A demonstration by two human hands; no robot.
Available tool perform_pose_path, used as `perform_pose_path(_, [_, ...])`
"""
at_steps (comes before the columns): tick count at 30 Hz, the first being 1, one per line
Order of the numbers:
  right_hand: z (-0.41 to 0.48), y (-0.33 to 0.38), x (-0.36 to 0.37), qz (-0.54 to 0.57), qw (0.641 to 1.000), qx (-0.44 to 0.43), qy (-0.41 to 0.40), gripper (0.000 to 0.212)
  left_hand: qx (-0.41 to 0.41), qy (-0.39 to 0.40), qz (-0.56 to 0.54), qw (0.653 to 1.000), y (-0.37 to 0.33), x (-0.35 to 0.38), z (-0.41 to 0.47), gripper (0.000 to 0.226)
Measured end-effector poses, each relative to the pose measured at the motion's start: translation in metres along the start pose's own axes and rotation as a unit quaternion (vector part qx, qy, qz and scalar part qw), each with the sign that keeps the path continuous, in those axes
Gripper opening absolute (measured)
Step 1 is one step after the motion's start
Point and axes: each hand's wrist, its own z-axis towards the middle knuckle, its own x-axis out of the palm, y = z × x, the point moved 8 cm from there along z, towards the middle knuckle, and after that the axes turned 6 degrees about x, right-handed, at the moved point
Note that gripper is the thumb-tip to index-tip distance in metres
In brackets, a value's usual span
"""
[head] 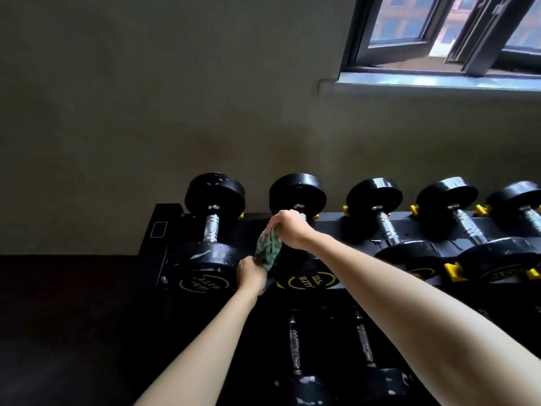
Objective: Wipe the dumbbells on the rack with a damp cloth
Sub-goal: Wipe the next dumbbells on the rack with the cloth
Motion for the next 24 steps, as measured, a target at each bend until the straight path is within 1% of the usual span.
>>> perform_pose_path(2, [0.008, 0.003, 0.015, -0.038, 0.998, -0.001, 0.046, 0.042, -0.017, 0.022, -0.023, 0.999, 0.009, 0.01, 0.0, 0.03])
perform_pose_path(4, [0.018, -0.003, 0.031, -0.068, 0.993, 0.006, 0.092, 0.045, -0.028, 0.043, -0.094, 0.994, 0.01, 0.02, -0.003, 0.033])
perform_pose_path(5, [0.02, -0.009, 0.038, -0.091, 0.989, 0.008, 0.118, 0.047, -0.041, 0.066, -0.142, 0.987, 0.01, 0.028, -0.005, 0.034])
perform_pose_path(7, [0.02, -0.02, 0.049, -0.151, 0.972, 0.026, 0.178, 0.048, -0.09, 0.119, -0.233, 0.961, 0.016, 0.044, -0.007, 0.034])
perform_pose_path(8, [0.019, -0.025, 0.049, -0.168, 0.966, 0.032, 0.195, 0.047, -0.115, 0.139, -0.263, 0.948, 0.019, 0.049, -0.009, 0.034])
perform_pose_path(9, [0.019, -0.028, 0.047, -0.167, 0.965, 0.035, 0.201, 0.047, -0.124, 0.145, -0.27, 0.944, 0.021, 0.05, -0.009, 0.034])
perform_pose_path(12, [0.021, -0.032, 0.032, -0.118, 0.972, 0.055, 0.198, 0.047, -0.103, 0.108, -0.259, 0.954, 0.018, 0.039, -0.007, 0.042])
perform_pose_path(15, [0.023, -0.039, 0.013, -0.074, 0.981, 0.066, 0.168, 0.037, -0.058, 0.075, -0.244, 0.965, 0.004, 0.023, -0.006, 0.05])
perform_pose_path(18, [0.016, -0.053, -0.007, 0.014, 0.988, 0.084, 0.129, 0.037, 0.025, 0.06, -0.129, 0.989, -0.021, 0.008, -0.01, 0.053])
perform_pose_path(20, [0.007, -0.068, -0.018, 0.094, 0.984, 0.105, 0.105, 0.038, 0.084, 0.059, -0.044, 0.994, -0.044, 0.003, -0.022, 0.047])
perform_pose_path(21, [0.002, -0.075, -0.024, 0.132, 0.98, 0.116, 0.094, 0.035, 0.108, 0.063, -0.023, 0.992, -0.056, 0.004, -0.029, 0.04])
perform_pose_path(22, [-0.003, -0.082, -0.028, 0.158, 0.976, 0.124, 0.083, 0.033, 0.122, 0.068, -0.011, 0.99, -0.065, 0.007, -0.035, 0.029])
perform_pose_path(24, [-0.012, -0.093, -0.035, 0.171, 0.975, 0.128, 0.059, 0.032, 0.161, 0.078, 0.022, 0.984, -0.082, 0.012, -0.045, 0.026])
